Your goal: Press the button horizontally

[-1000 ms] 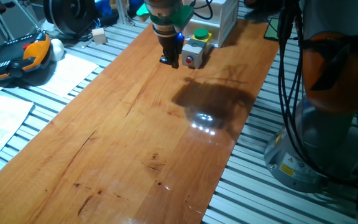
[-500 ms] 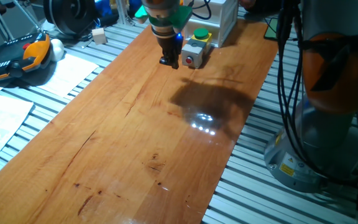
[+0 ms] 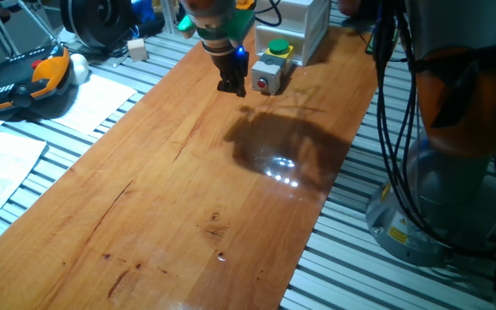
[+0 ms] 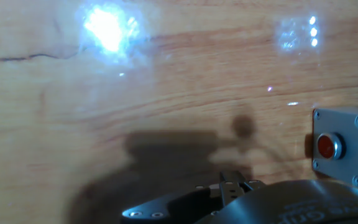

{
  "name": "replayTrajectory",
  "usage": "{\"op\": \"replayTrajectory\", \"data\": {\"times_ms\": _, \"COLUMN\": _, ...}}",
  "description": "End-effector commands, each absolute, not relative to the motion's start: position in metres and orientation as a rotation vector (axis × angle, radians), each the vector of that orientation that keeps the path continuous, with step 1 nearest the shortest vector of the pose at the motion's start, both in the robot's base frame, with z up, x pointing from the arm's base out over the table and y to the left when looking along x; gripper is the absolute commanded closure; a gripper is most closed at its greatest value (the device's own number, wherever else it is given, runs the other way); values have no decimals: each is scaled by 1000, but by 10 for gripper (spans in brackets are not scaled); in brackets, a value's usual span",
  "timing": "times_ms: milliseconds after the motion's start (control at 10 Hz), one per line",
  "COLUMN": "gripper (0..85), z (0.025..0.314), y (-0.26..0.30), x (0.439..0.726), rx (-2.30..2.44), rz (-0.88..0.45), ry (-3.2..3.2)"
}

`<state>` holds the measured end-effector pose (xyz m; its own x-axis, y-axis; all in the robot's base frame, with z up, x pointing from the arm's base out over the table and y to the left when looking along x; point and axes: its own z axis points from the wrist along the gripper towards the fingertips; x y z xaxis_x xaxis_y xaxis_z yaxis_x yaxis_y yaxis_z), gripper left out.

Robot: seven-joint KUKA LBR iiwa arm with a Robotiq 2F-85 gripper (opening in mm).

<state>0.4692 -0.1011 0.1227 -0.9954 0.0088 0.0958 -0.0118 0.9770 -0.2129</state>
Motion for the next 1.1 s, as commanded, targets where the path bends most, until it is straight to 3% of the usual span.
{"op": "replayTrajectory", "data": {"times_ms": 0, "gripper": 850, "z": 123, "y": -101, "x": 468, "rx": 7, "rz": 319, "ry": -3033}}
{"op": "replayTrajectory", "data": {"times_ms": 1000, "gripper": 850, "z": 126, "y": -105, "x": 468, "rx": 10, "rz": 312, "ry": -3055}}
